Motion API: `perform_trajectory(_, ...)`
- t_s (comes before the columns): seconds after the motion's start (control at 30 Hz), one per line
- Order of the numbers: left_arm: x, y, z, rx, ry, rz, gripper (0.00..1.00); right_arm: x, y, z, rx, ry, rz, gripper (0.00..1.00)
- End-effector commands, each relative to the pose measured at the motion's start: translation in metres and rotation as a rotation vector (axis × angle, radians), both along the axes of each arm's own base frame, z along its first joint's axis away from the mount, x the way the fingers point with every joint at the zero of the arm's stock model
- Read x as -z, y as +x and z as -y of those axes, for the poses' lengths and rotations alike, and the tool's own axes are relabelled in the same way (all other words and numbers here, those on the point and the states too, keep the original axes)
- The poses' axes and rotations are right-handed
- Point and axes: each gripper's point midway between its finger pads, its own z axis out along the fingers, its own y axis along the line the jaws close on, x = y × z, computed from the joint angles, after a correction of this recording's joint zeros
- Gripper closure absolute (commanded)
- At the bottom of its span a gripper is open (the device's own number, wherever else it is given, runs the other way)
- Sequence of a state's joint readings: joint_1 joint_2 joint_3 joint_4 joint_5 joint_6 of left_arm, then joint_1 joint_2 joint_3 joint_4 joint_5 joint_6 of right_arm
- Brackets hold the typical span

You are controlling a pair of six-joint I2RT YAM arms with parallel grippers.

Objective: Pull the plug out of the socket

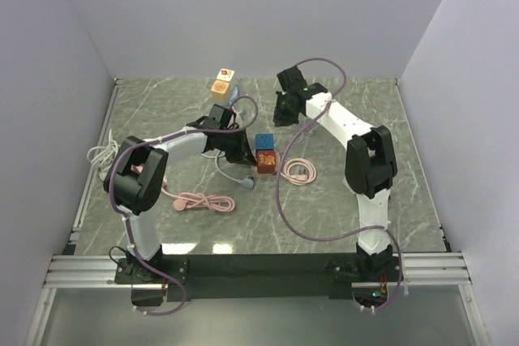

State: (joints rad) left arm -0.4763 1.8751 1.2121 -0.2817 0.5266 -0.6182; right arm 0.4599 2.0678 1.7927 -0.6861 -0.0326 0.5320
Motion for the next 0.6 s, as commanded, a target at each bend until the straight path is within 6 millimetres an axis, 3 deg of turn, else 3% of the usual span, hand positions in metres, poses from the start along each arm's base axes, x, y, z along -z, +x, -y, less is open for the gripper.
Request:
perform_trajectory(0.0, -0.041, -0.004, 0.014, -0.021, -0.096, 0.076, 0.99, -0.029, 0.001, 0.011, -0.013, 0.007, 0.027, 0.86)
perform_trajectory(0.03, -0.054, -0.005, 0.010, -0.043, -0.104, 0.107, 0.99, -0.034, 0.000, 0.013, -0.017, 0.002, 0.043, 0.78)
perform_trajectory(0.1, -0.051, -0.002, -0.006, -0.137, -0.039, 0.128, 0.99, -0.048, -0.009, 0.015, -0.038, -0.002, 0.074, 0.64)
perform_trajectory(0.13, -0.067, 0.000, -0.013, -0.168, -0.038, 0.175, 0.99, -0.051, -0.013, 0.015, -0.051, -0.005, 0.081, 0.58)
perform_trajectory(0.2, -0.073, -0.001, -0.025, -0.222, -0.010, 0.195, 0.99, -0.055, -0.028, 0.012, -0.083, -0.027, 0.092, 0.47)
perform_trajectory(0.3, -0.094, 0.003, -0.042, -0.307, 0.005, 0.257, 0.97, -0.052, -0.048, 0.002, -0.113, -0.047, 0.084, 0.40)
perform_trajectory(0.37, -0.105, 0.002, -0.051, -0.347, -0.003, 0.281, 0.87, -0.043, -0.054, 0.002, -0.096, -0.093, 0.060, 0.40)
perform_trajectory(0.47, -0.111, 0.002, -0.063, -0.390, -0.006, 0.294, 0.58, -0.020, -0.062, -0.009, -0.115, -0.124, -0.006, 0.36)
perform_trajectory(0.57, -0.113, 0.003, -0.074, -0.423, -0.003, 0.302, 0.41, -0.013, -0.062, -0.023, -0.128, -0.139, -0.007, 0.29)
